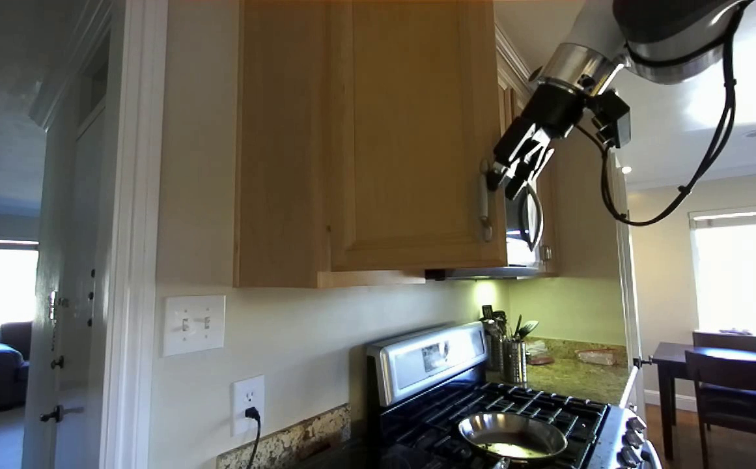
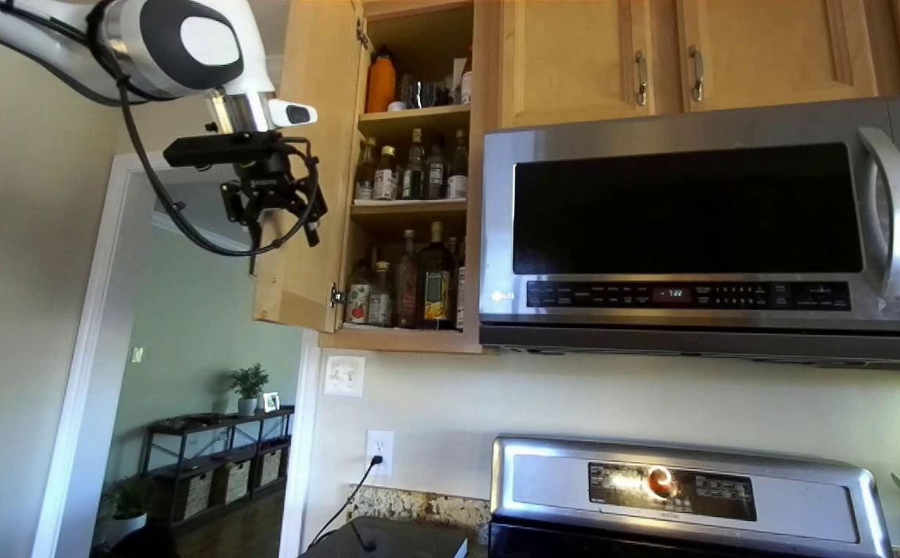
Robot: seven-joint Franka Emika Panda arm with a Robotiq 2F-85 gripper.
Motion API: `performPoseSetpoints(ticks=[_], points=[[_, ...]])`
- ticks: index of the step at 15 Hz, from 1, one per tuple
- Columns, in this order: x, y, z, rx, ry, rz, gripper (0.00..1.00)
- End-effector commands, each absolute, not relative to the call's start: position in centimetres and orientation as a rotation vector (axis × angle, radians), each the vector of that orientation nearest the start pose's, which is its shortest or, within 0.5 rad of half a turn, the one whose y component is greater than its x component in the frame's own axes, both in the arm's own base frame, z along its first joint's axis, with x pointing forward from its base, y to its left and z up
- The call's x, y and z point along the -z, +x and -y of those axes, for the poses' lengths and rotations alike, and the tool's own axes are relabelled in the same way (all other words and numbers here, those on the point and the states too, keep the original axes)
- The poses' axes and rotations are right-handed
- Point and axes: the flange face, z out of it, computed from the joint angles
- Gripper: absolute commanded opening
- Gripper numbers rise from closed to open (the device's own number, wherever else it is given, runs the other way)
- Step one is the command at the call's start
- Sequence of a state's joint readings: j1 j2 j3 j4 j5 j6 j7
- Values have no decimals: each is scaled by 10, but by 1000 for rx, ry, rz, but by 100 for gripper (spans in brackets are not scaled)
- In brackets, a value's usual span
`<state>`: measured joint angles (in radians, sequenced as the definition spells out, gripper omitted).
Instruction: Close the open cabinet door
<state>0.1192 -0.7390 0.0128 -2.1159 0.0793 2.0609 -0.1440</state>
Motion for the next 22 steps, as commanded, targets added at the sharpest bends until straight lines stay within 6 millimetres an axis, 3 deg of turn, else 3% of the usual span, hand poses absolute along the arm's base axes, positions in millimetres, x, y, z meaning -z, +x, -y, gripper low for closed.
performPoseSetpoints(ticks=[1,4,6,11,12,13,15,19,22], points=[[-741,348,4,1048,-2985,228,100],[-732,348,39,975,-3107,141,100],[-723,343,51,862,-3192,140,100],[-691,316,39,412,-3245,405,100],[-687,312,30,356,-3218,485,75],[-685,309,23,310,-3194,565,74],[-688,310,2,366,-3151,631,60],[-703,322,-36,537,-3018,661,34],[-721,333,-53,711,-2938,650,13]])
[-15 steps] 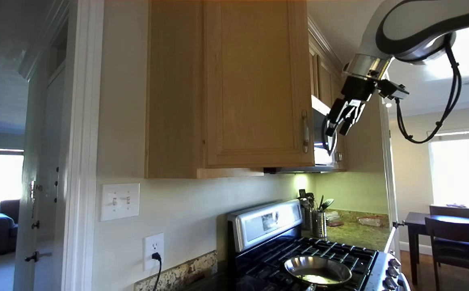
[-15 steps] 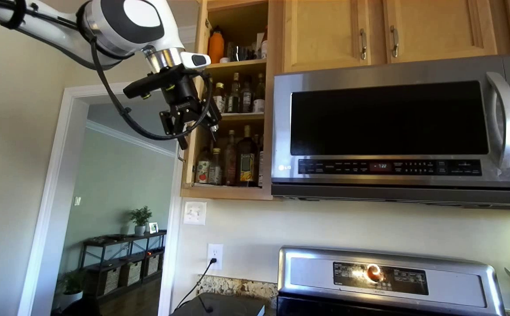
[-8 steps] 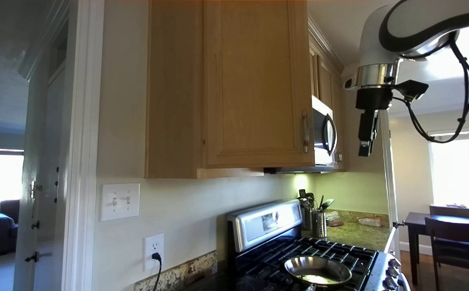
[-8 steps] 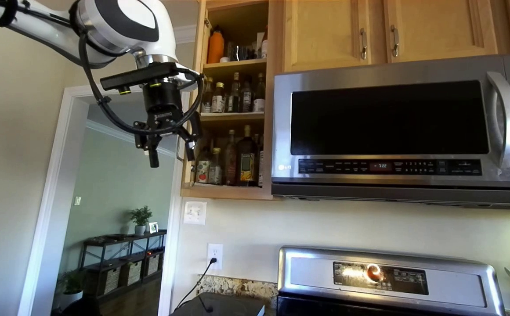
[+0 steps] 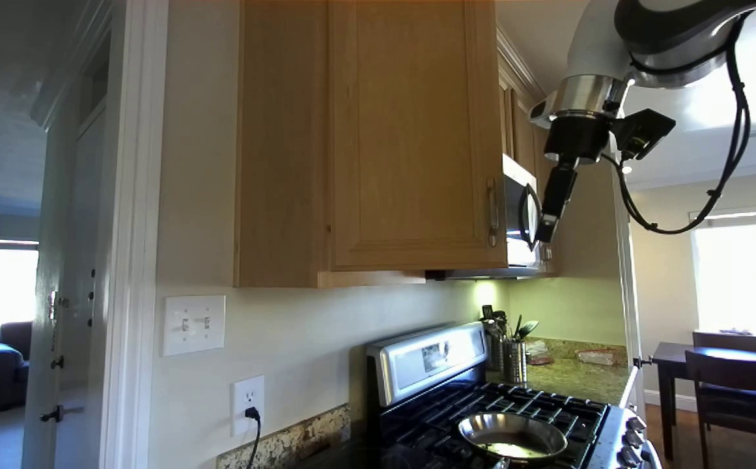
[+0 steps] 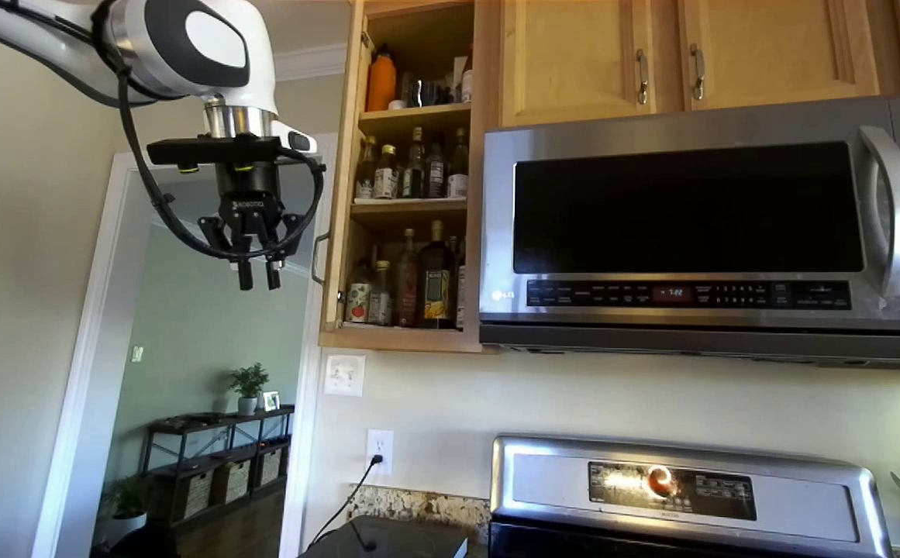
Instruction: Close the open cabinet door
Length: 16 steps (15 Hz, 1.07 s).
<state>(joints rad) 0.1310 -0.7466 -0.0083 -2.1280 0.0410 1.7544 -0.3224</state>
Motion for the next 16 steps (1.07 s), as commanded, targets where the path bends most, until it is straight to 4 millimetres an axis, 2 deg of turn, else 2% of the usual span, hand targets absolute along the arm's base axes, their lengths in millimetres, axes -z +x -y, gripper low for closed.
performPoseSetpoints(ticks=[1,5,8,12,16], points=[[-726,337,-55,765,-2927,639,8],[-739,359,-51,925,-2915,571,0],[-747,373,-42,1024,-2899,535,6],[-757,387,-28,1134,-2887,522,5],[-754,412,-10,1147,-2879,450,5]])
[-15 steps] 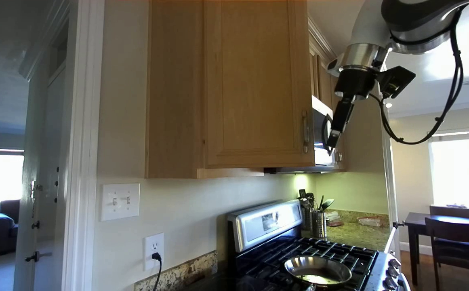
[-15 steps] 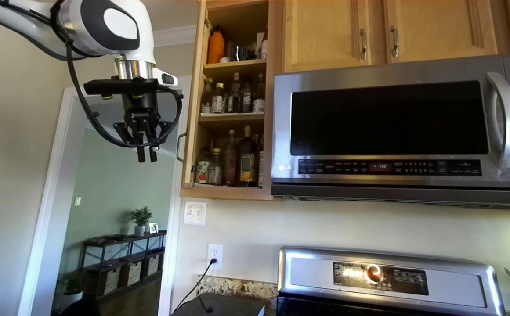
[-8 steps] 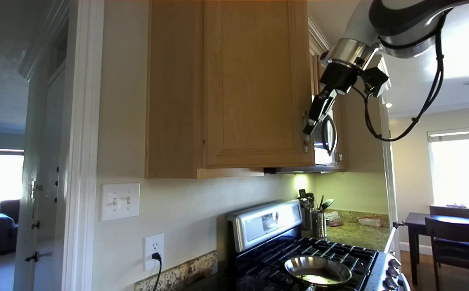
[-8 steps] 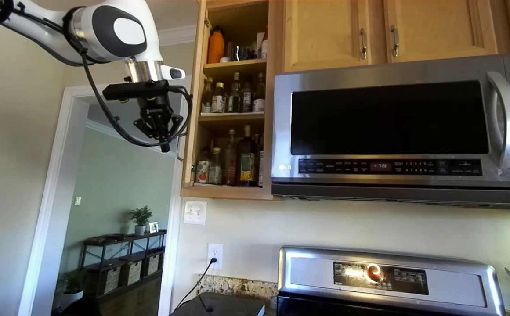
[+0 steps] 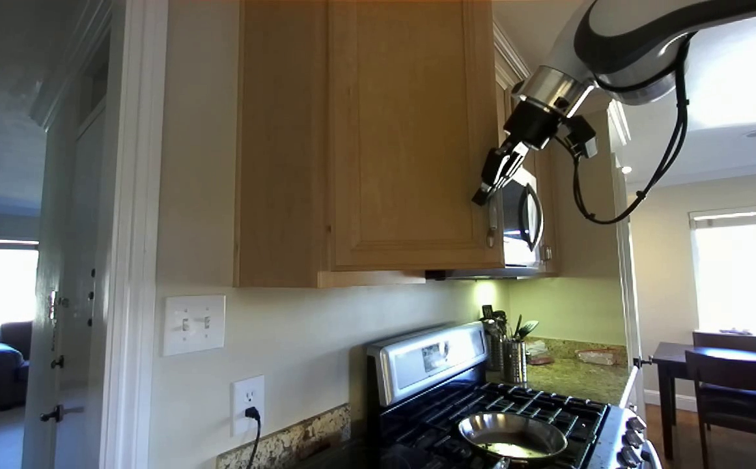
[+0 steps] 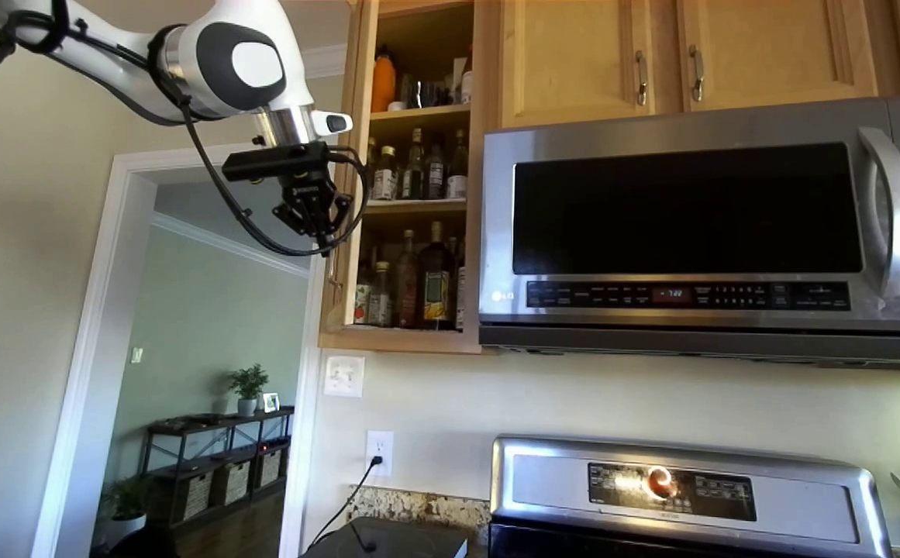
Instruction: Close the open cabinet door
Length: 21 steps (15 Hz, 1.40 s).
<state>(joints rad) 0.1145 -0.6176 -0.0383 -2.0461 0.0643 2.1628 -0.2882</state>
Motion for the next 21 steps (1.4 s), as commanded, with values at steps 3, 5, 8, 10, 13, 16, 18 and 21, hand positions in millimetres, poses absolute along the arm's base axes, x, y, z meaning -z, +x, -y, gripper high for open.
performPoseSetpoints(ticks=[3,5,8,10,13,16,18,21], points=[[-749,438,1,1108,-2879,405,5],[-745,458,7,1078,-2880,382,5],[-744,495,15,1050,-2870,368,5],[-744,520,16,1042,-2876,355,5],[-749,553,16,1055,-2890,355,5],[-762,562,21,1085,-2908,370,4],[-766,552,23,1051,-2920,379,5],[-764,531,30,971,-2931,389,30]])
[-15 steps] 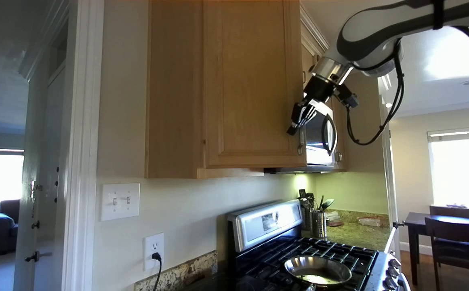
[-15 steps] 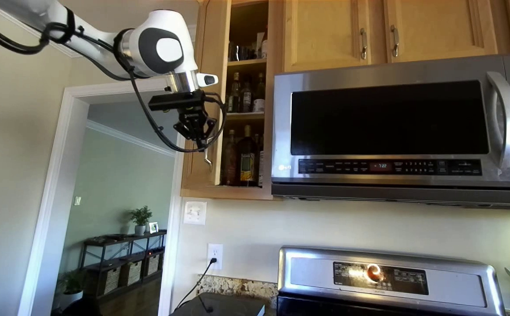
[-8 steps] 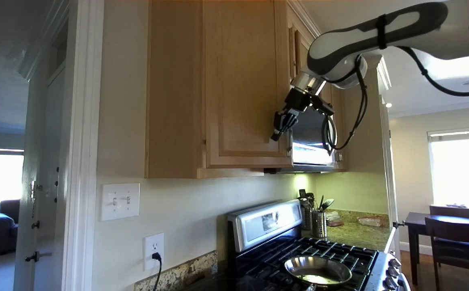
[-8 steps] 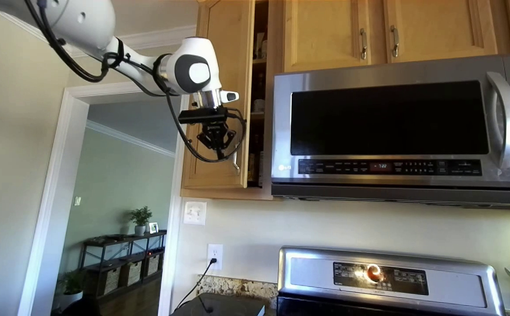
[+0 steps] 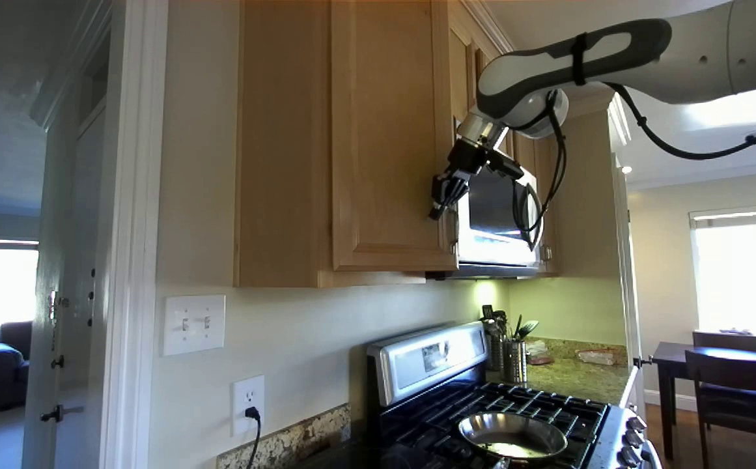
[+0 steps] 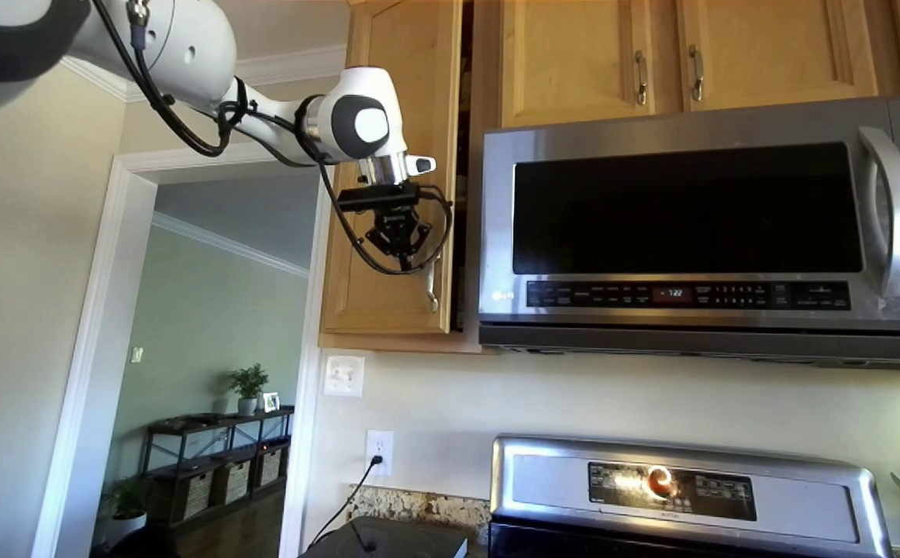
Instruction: Close the open cabinet door
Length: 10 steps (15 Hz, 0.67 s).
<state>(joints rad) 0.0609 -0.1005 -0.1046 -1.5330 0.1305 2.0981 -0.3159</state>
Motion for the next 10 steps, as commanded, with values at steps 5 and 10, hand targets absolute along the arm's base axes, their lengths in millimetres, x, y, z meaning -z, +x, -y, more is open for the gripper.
performPoseSetpoints(ticks=[5,10], points=[[-724,478,40,802,-2963,421,58],[-665,429,45,583,-2969,359,90]])
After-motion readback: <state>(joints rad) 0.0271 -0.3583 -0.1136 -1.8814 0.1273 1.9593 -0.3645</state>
